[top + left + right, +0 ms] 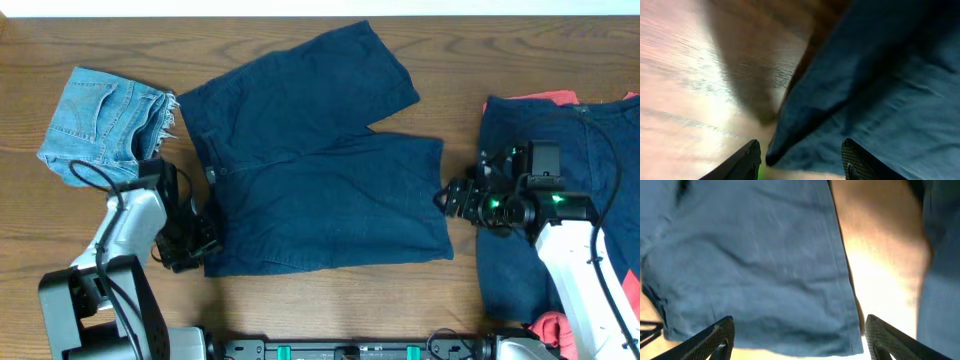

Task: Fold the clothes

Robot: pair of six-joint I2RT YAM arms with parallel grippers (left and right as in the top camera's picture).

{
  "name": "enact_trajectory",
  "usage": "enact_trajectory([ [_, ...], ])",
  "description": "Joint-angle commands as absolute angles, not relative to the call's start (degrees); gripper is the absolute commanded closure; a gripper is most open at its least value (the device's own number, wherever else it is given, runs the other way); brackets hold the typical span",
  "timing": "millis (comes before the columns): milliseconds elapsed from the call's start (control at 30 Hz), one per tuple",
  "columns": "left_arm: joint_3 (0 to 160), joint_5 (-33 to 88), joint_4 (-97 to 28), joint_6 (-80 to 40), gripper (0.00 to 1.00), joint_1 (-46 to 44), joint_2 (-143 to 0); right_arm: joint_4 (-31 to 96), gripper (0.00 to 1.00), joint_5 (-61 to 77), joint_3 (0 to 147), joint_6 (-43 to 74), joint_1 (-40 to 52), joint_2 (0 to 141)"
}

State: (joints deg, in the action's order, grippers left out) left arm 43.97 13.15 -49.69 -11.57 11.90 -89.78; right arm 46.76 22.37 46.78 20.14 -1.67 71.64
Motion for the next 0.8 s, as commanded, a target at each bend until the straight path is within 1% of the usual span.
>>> enact_trajectory([
  [0,40.6,12.6,-47.9,-16.9,0.47,12.1,-89.7,49.0,0.19,22.8,47.0,19.7,-1.7,72.4],
  [100,38.3,12.6,-45.5,-19.4,0.58,12.1,-89.7,50.9,0.21,22.5,46.9,19.7,-1.8,72.8],
  [233,37.0,12.6,-42.5,-19.4,0.72,12.1,-89.7,51.4,0.22,22.5,45.4,19.7,-1.8,73.4],
  [267,37.0,12.6,-42.5,-19.4,0.79,12.1,-89.7,51.5,0.22,22.5,44.9,19.7,-1.8,73.5],
  [300,37.0,12.6,-42.5,-19.4,0.81,12.1,-89.7,51.4,0.23,22.5,44.5,19.7,-1.8,73.7],
  [333,37.0,12.6,-42.6,-19.4,0.89,12.1,-89.7,51.4,0.23,22.5,43.9,19.7,-1.8,74.0],
  [367,37.0,12.7,-42.9,-19.4,0.93,12.1,-89.7,51.2,0.23,22.5,43.4,19.7,-1.8,74.2],
  [467,37.1,13.4,-44.5,-19.4,0.94,12.1,-89.7,50.5,0.23,22.5,41.4,19.7,-1.8,74.7],
  [633,39.0,14.4,-48.4,-19.4,0.94,12.1,-89.7,48.7,0.28,22.5,37.7,22.1,-1.8,75.6],
  [767,41.7,14.4,-51.4,-19.2,0.94,12.1,-89.6,47.9,0.43,22.5,34.5,25.6,-1.8,76.1],
])
